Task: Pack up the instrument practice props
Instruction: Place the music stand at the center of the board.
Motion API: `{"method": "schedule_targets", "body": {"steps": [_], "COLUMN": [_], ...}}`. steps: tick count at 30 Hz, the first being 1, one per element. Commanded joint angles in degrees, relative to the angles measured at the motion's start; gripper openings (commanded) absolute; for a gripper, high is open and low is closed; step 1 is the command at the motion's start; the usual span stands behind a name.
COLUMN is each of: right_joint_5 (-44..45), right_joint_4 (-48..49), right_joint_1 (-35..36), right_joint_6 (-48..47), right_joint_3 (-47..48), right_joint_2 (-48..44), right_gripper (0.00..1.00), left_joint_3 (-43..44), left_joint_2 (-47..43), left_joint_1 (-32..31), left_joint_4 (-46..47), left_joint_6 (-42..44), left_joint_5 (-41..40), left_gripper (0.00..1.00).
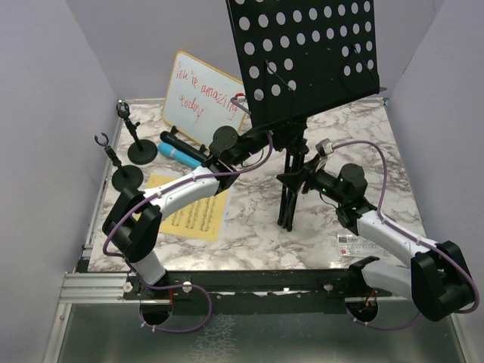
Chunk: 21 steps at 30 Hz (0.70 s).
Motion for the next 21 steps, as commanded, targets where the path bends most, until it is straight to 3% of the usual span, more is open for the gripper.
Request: {"method": "schedule_targets", "body": {"steps": [1,5,15,21], "right_joint_5": [3.52,5.96,11.24,16.63], "right_joint_4": [1.05,-2.16,-4.53,-4.69], "right_joint_1": [0.35,0.34,0.34,0.32], "right_joint_6": [6.39,11.08,22.09,24.12], "right_joint_3": [-2.84,-5.65,-12.34,-16.01], "right_joint_2": [-5.46,-8.99,-11.22,-10.88], "right_gripper": [0.09,0.01,0.01,0.01], "left_joint_3": [1.31,0.41,-0.2,0.5], "left_joint_2": [1.53,3.27,11.31,17.09], "left_joint_1": [-2.37,-2.99,-3.27,-3.38], "left_joint_4": [3.98,3.98,3.98,3.98], "left_joint_6": [-8.5,-12.06,-19.74,-21.51], "left_joint_5": [-0.57,-1.69,-1.22,-0.99], "left_gripper": [0.0,0.0,0.0,0.0]}}
